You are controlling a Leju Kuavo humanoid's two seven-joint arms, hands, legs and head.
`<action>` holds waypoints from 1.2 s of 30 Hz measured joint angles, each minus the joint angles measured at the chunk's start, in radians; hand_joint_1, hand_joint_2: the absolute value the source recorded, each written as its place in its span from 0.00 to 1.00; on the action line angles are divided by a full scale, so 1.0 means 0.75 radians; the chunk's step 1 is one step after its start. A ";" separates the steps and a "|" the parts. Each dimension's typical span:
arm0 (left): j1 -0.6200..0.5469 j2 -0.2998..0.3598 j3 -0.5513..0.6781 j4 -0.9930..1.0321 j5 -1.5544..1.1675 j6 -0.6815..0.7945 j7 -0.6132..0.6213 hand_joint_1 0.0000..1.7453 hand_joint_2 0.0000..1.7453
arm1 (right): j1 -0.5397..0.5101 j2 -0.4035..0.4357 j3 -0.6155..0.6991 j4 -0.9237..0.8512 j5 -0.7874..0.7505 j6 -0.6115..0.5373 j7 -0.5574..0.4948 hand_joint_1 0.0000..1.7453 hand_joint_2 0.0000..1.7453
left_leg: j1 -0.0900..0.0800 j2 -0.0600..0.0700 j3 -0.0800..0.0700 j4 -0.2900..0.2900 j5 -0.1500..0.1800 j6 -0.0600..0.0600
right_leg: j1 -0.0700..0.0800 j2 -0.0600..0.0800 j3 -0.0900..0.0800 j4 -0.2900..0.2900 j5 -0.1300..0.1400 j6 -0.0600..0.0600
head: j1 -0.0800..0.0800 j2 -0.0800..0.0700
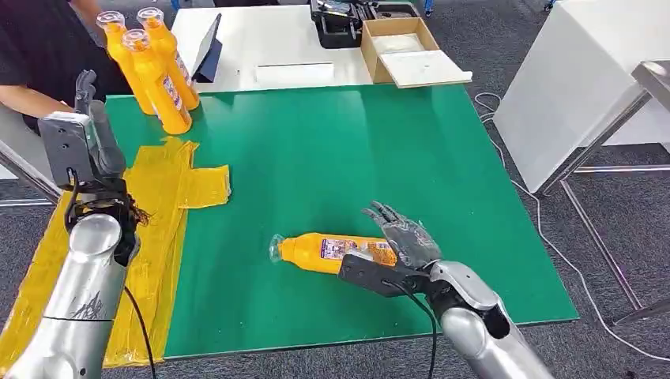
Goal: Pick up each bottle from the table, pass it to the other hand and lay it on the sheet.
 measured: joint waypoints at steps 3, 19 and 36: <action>0.000 0.000 -0.008 -0.005 0.015 0.013 0.004 0.00 0.00 | -0.036 -0.010 0.057 0.047 0.056 -0.001 0.012 0.00 1.00 | 0.000 0.000 0.000 0.000 0.000 0.000 | 0.000 0.000 0.000 0.000 0.000 0.000 | 0.000 0.000; 0.031 0.008 -0.005 -0.044 0.080 0.031 -0.037 0.00 0.00 | -0.188 -0.015 0.292 0.413 0.328 -0.112 0.048 0.00 1.00 | 0.000 0.000 0.000 0.000 0.000 0.000 | 0.000 0.000 0.001 0.000 0.000 0.000 | 0.001 0.000; 0.029 0.016 -0.004 -0.045 0.154 0.053 -0.068 0.00 0.00 | -0.363 0.025 0.535 0.744 0.331 -0.021 0.026 1.00 1.00 | 0.004 0.009 0.024 -0.001 -0.009 -0.010 | 0.000 0.008 0.005 -0.002 -0.005 -0.009 | 0.001 0.000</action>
